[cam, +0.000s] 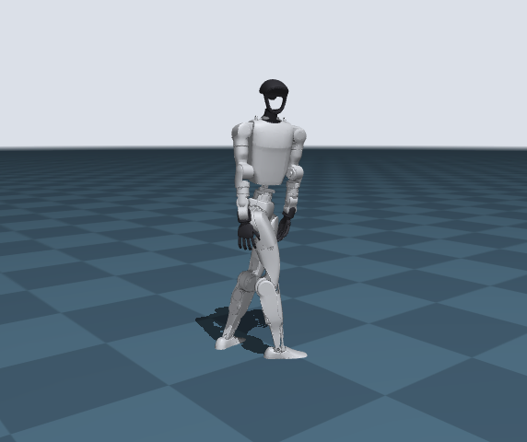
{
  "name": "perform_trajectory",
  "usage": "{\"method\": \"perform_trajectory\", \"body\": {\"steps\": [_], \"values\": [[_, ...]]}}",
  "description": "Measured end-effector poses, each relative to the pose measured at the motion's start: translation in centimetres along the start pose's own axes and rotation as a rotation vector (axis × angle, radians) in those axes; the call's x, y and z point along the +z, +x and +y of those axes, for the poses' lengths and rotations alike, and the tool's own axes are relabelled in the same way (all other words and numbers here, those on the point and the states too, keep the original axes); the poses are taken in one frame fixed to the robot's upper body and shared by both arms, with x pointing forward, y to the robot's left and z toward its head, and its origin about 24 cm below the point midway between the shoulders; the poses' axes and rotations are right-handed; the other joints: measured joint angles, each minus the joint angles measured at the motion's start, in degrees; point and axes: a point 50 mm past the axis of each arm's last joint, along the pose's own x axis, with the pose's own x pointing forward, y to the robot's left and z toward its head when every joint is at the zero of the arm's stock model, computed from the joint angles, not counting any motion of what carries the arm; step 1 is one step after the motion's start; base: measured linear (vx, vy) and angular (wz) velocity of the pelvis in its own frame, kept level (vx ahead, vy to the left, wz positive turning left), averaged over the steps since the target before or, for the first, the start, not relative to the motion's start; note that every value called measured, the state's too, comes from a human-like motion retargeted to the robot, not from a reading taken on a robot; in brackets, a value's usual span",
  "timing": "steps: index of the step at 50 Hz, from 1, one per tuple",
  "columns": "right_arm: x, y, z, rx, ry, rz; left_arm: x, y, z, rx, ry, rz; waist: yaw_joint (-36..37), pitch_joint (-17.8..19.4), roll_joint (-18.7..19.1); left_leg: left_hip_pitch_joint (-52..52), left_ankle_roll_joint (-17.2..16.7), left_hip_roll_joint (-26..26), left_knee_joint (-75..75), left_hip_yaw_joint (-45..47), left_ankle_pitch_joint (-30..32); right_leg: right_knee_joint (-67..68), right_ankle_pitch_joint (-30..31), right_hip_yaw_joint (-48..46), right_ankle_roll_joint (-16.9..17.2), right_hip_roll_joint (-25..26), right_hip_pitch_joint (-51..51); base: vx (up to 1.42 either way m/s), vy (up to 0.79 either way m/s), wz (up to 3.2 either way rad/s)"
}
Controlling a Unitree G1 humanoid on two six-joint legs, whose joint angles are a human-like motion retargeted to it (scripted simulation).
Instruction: Upper body actions
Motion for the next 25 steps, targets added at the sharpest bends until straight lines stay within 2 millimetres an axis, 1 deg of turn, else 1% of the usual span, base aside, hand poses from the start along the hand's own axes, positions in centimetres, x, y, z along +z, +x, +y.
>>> {"method": "perform_trajectory", "body": {"steps": [8, 15, 20, 25], "values": [[-0.6, 0.0, 0.2, -0.002, 0.024, 0.018, 0.1, -0.1, 0.5, 0.023, -0.001, -0.002, -0.1, 0.1, 0.1, 0.2, -0.1, 0.1, 0.2, -0.4, -0.1, 0.2, -0.1, 0.6, -0.7, 0.1, 0.3, 0.00, 0.00, 0.00], [-1.7, -0.1, 0.4, -0.006, 0.066, 0.050, 0.5, -0.2, 0.6, 0.034, -0.004, -0.015, 1.0, 0.1, 0.1, -0.4, 0.5, 0.2, -0.7, -3.1, -0.1, 0.0, 0.0, -1.7, -3.3, -0.6, 1.1, 0.03, -0.03, 0.51], [-3.2, -0.3, 0.4, -0.020, 0.149, 0.084, 1.8, -0.3, 0.7, 0.039, 0.015, -0.043, 3.9, 0.2, -0.3, -0.9, 1.6, 0.1, -1.8, -7.3, 0.3, 0.0, -1.1, -4.8, -5.6, -2.0, 2.6, 0.09, -0.07, 1.11], [-5.6, -0.6, 0.7, -0.022, 0.216, 0.148, 3.4, -0.5, 0.8, 0.055, 0.037, -0.092, 9.6, -0.4, -0.9, -1.4, 3.3, -0.2, -2.9, -12.7, 1.1, 0.2, -3.1, -8.0, -8.2, -3.7, 5.3, 0.20, -0.08, 1.47]]}}
